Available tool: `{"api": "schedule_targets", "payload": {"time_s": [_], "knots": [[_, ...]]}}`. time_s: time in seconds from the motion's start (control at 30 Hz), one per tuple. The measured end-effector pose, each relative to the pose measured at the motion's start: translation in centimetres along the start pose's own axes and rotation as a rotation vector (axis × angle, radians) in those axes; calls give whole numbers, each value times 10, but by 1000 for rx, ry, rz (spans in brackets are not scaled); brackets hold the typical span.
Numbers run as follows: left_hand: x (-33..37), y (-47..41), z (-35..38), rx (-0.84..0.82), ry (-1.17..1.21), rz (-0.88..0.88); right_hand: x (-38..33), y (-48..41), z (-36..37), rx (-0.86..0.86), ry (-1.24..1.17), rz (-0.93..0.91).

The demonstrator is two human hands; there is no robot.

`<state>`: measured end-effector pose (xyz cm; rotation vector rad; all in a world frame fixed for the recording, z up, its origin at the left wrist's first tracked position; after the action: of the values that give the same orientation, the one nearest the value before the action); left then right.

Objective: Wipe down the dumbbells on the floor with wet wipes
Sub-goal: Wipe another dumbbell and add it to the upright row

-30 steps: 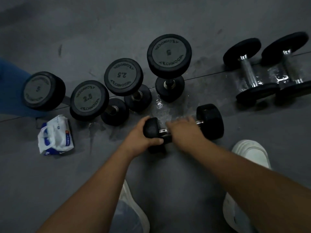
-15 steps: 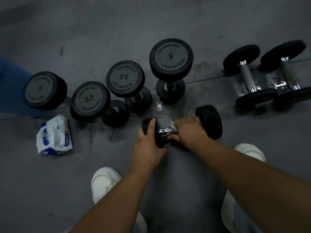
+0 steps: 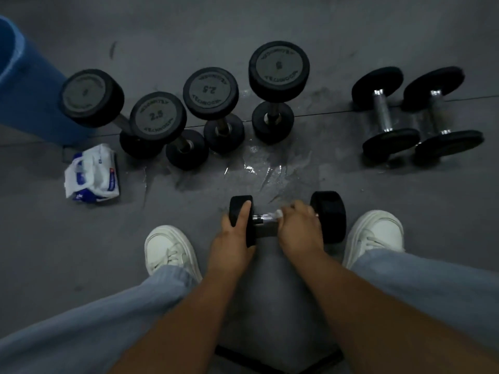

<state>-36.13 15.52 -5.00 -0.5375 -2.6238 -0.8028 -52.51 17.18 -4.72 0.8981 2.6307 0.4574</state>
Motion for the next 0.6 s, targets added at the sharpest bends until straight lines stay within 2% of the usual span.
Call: {"api": "schedule_targets", "payload": {"time_s": [0.07,0.2,0.27,0.4,0.53,0.6], "knots": [[-3,-7,-3,-38,2,16,5,10,-12,10,-38,81],[-4,-14,-10,-76,-6,18,11,23,-4,-207,-242,270],[-3,-16,-9,-68,0,13,11,22,-9,-181,-278,265],[-5,-19,-6,-58,55,6,2,17,-16,-65,-259,136],[-6,-29,-11,-77,88,-5,12,5,1,-20,-312,317],[-6,-37,-14,-110,109,-18,9,-4,16,-36,-425,322]]}}
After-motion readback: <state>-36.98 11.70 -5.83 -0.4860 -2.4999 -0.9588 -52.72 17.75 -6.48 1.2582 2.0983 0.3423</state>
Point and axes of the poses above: each hand's wrist, its own y-axis away from the middle knuckle, its own z-axis out of the palm, x = y × z, the point moved 9 cm from there along -y, towards the middle knuckle, and after that the axes turned 12 degrees about z, right-handed, at the moved point
